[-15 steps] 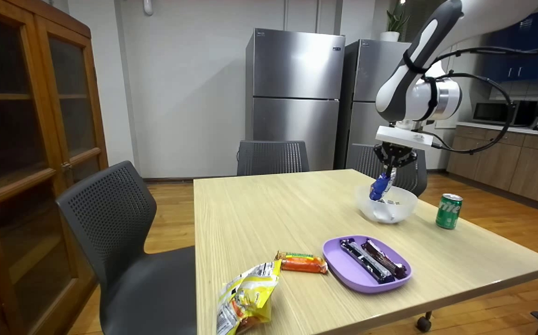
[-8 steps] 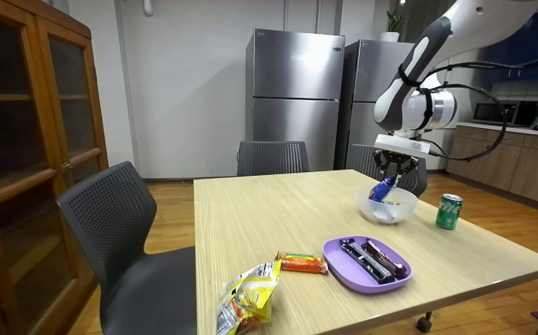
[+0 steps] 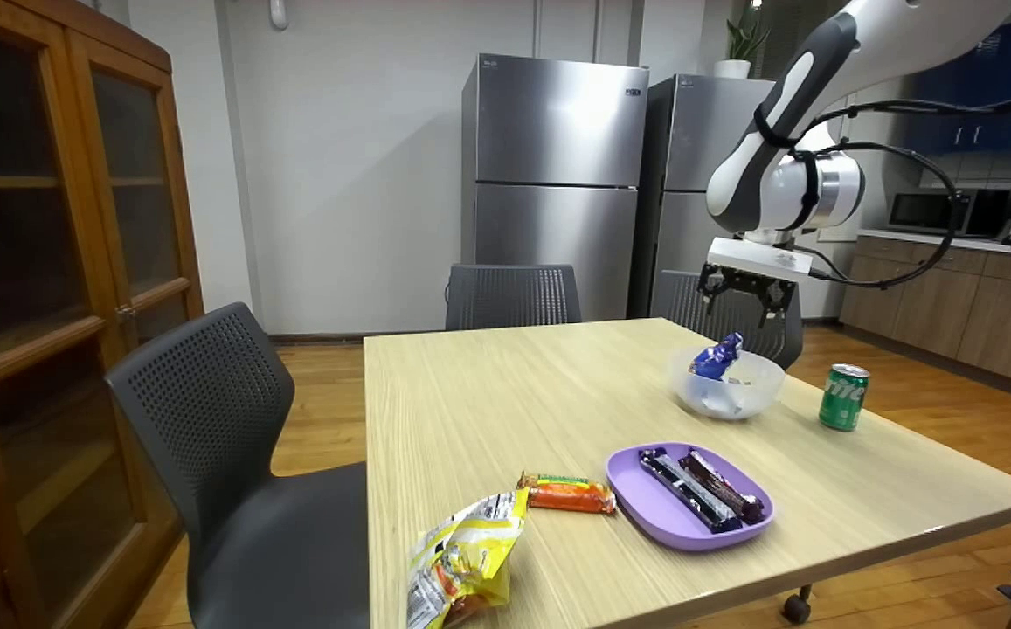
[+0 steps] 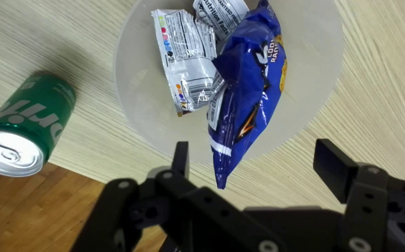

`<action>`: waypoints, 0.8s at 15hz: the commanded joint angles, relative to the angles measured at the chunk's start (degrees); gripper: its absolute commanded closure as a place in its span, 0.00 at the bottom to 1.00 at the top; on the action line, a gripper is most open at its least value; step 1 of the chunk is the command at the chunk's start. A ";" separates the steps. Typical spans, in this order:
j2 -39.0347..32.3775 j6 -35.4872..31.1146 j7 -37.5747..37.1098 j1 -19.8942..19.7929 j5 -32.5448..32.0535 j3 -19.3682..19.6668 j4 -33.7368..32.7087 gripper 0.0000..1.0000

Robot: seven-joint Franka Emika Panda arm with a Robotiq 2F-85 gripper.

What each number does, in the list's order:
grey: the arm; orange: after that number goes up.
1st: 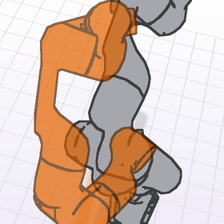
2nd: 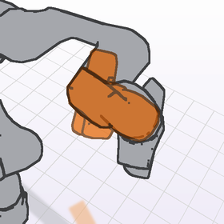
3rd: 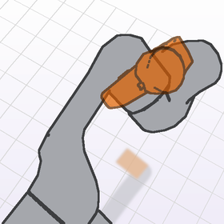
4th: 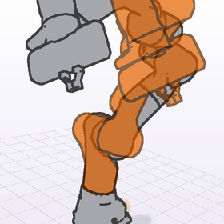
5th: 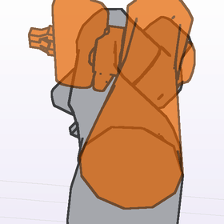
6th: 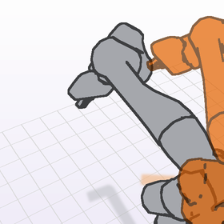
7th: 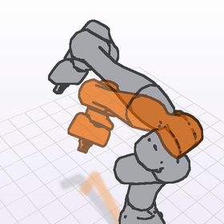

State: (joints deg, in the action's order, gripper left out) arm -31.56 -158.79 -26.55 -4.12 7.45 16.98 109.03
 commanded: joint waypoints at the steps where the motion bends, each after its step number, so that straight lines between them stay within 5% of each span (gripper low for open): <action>1: 4.38 -0.32 -0.82 1.86 -1.64 1.39 3.59 0.00; 12: 13.32 -0.20 2.11 5.34 -6.32 -1.16 13.21 0.00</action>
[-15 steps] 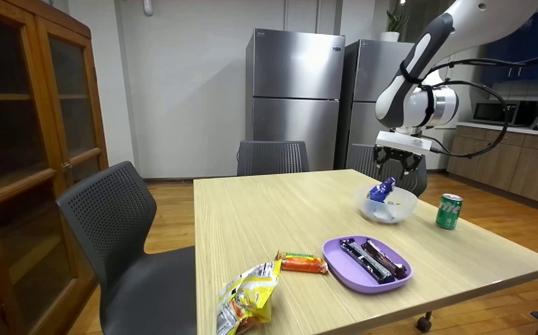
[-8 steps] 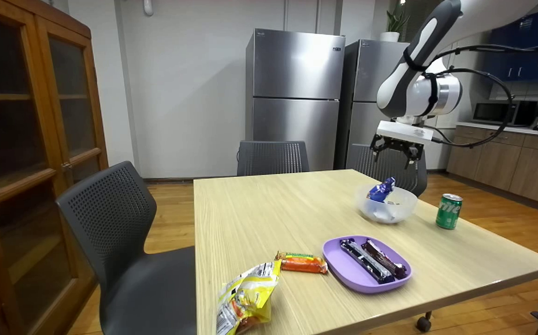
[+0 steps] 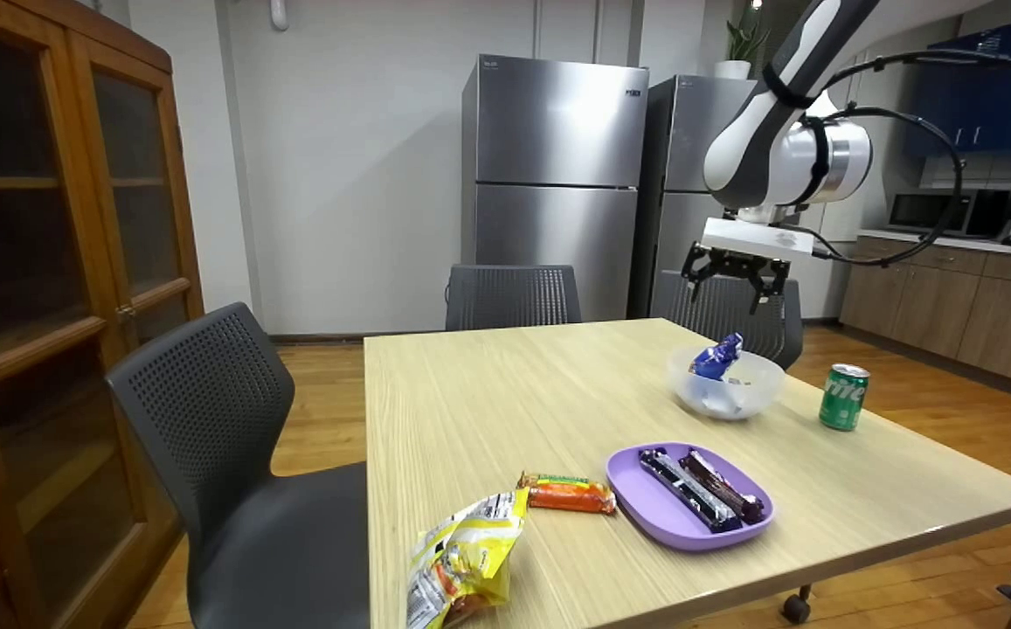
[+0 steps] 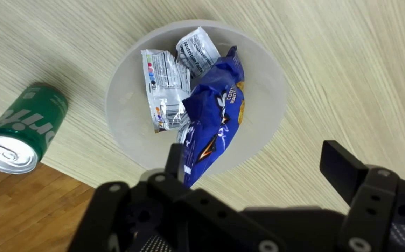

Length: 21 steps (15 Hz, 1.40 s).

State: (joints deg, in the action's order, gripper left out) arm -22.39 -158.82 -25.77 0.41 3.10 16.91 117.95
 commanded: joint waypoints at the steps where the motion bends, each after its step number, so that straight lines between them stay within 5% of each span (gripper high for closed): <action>1: 5.19 -0.06 1.70 1.04 -2.30 -1.57 5.34 0.00; 14: 10.66 1.38 8.88 2.72 -2.50 -11.48 13.67 0.00; 21: 9.09 5.09 16.93 4.58 -8.25 -14.78 13.90 0.00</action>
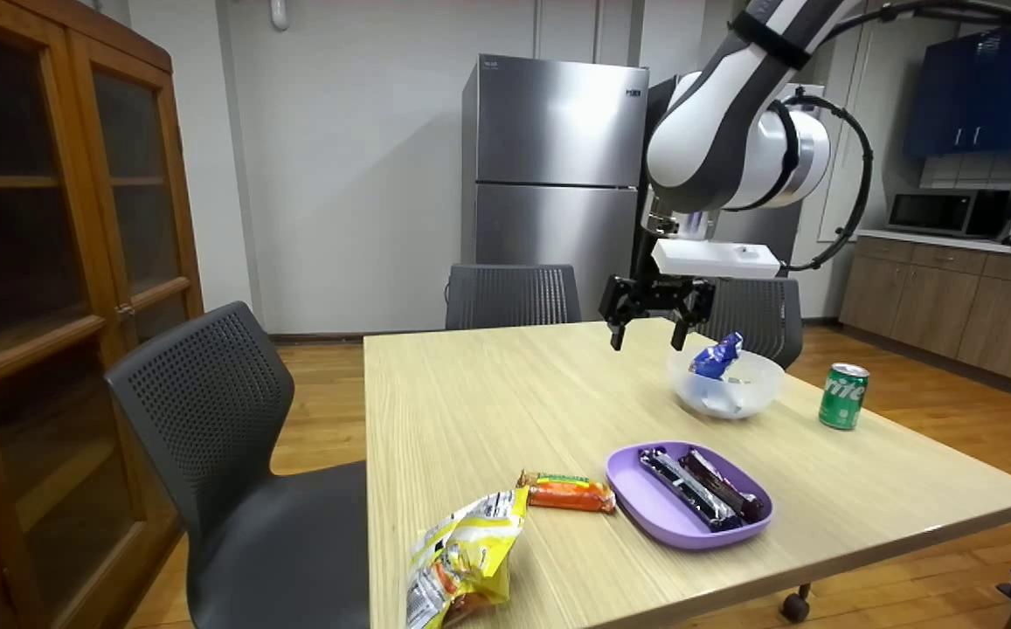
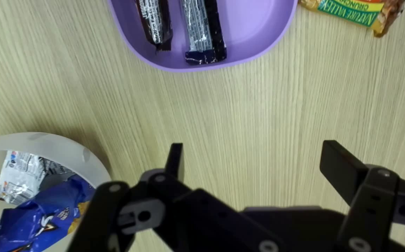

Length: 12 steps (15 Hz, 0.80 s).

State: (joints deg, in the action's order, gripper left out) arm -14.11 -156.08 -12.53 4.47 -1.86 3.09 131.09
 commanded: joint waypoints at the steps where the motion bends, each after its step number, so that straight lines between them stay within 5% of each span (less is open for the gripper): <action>1: 0.62 2.59 4.36 0.97 -4.88 -1.14 0.98 0.00; 12: -5.05 2.65 15.74 4.29 -21.93 -1.91 0.96 0.00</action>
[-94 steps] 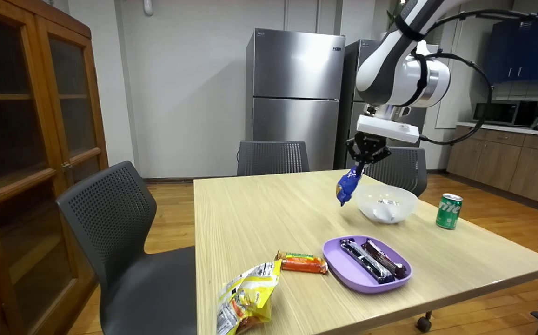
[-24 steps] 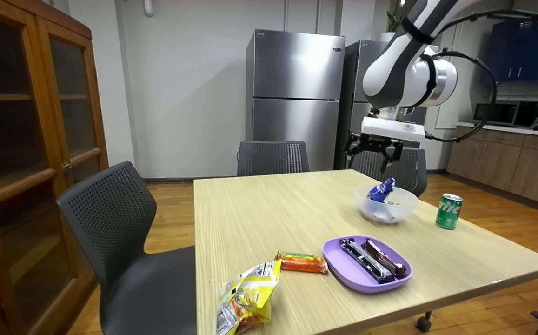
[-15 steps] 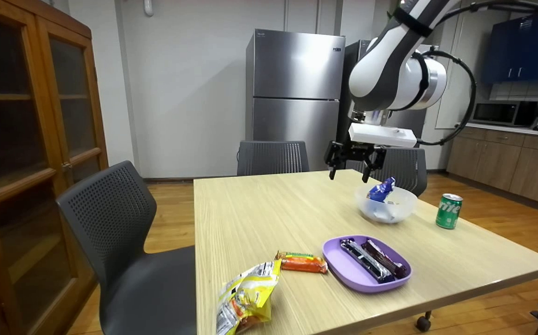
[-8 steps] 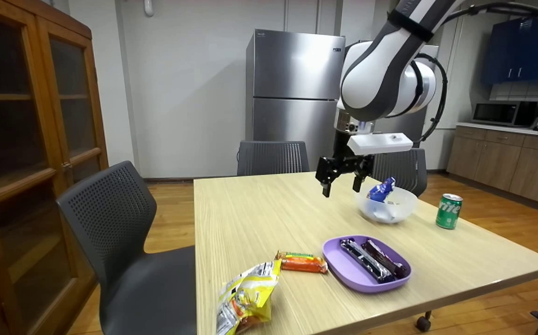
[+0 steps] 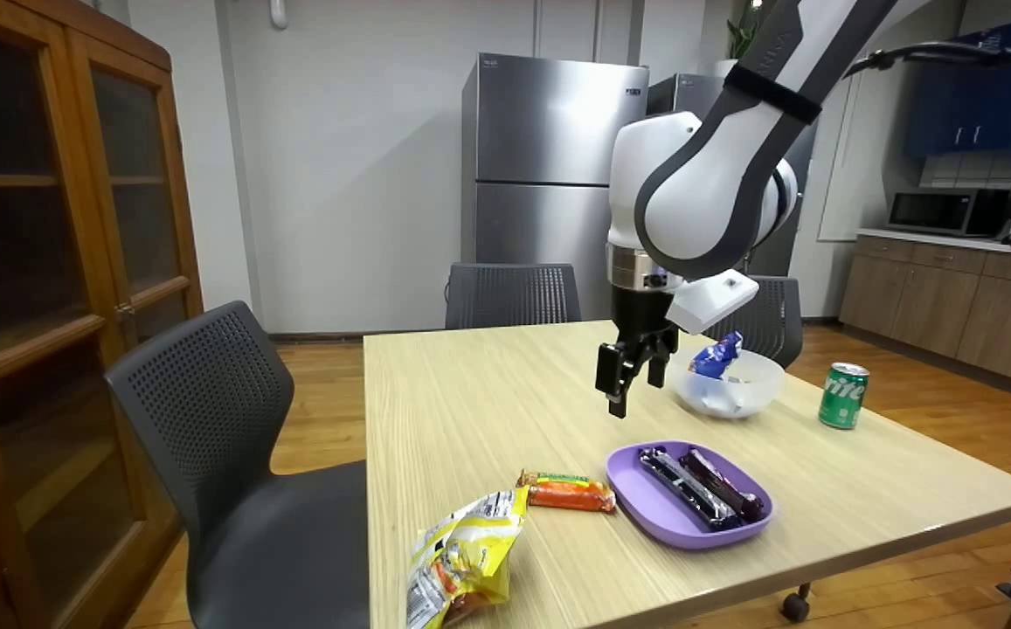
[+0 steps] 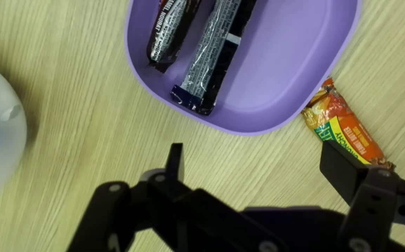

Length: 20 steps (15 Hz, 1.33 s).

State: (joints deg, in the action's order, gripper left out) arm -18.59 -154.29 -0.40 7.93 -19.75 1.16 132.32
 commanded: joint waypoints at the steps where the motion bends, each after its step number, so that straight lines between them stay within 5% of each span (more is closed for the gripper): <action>1: -0.84 0.77 4.34 1.11 -5.60 0.13 -0.17 0.00; 14: -2.42 -0.39 7.57 3.99 -24.36 -0.48 1.65 0.00; 20: -3.56 -0.25 8.97 2.40 -21.84 -3.59 1.27 0.00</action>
State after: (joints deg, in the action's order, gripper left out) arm -22.07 -154.48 7.35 11.72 -43.45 -0.27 133.84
